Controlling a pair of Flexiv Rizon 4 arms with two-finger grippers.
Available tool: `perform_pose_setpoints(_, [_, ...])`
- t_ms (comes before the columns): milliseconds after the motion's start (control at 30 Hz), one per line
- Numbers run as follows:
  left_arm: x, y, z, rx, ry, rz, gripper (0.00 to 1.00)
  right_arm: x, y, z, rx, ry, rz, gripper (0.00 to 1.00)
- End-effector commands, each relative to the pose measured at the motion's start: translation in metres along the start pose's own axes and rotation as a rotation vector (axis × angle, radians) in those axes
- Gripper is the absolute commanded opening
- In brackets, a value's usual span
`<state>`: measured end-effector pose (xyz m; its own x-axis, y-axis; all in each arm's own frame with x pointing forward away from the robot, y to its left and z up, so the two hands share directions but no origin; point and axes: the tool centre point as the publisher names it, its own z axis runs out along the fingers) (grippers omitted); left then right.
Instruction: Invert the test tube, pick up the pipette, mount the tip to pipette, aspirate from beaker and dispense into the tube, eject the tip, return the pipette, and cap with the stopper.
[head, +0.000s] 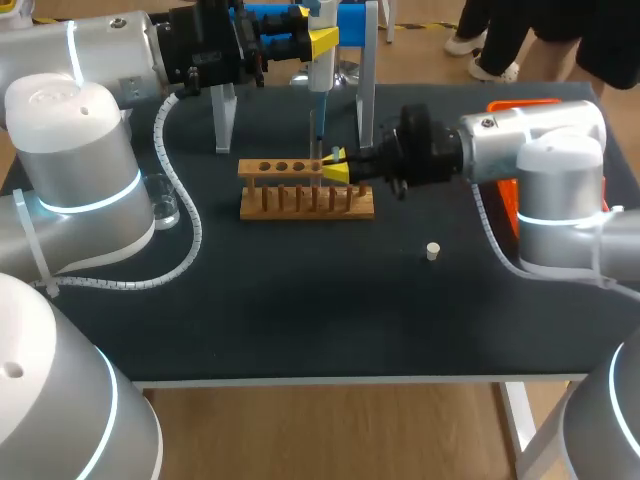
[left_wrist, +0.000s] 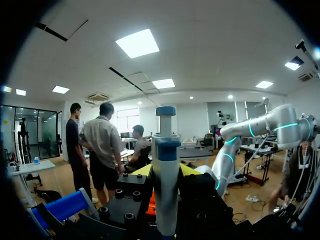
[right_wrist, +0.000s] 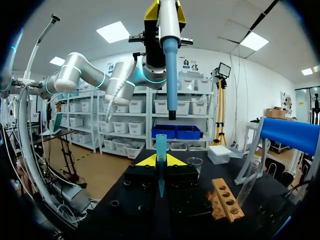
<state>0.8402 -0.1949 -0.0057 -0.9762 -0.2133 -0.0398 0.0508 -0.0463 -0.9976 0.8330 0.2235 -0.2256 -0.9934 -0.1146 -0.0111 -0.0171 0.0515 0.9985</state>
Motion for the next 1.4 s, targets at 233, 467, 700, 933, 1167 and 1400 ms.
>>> perform_pose_setpoints(233, [0.000, 0.000, -0.001, 0.000, 0.003, 0.000, 0.00, -0.003, -0.004, 0.013, 0.003, 0.007, 0.008, 0.00])
perform_pose_setpoints(467, [0.000, 0.000, -0.001, 0.000, 0.003, 0.000, 0.00, -0.004, -0.004, 0.018, -0.006, 0.007, 0.022, 0.00])
perform_pose_setpoints(700, [0.000, 0.000, -0.001, 0.000, 0.003, 0.000, 0.00, -0.006, -0.002, 0.020, -0.014, 0.003, 0.035, 0.00])
perform_pose_setpoints(933, [0.000, 0.000, -0.001, 0.000, 0.003, 0.000, 0.00, -0.007, 0.000, 0.019, -0.023, -0.007, 0.039, 0.00])
perform_pose_setpoints(1167, [0.000, 0.000, -0.001, 0.000, 0.003, 0.000, 0.00, -0.008, 0.002, 0.020, -0.030, -0.009, 0.041, 0.00])
perform_pose_setpoints(1400, [0.000, 0.000, -0.001, 0.000, 0.003, 0.000, 0.00, -0.009, 0.005, 0.020, -0.034, -0.013, 0.042, 0.00])
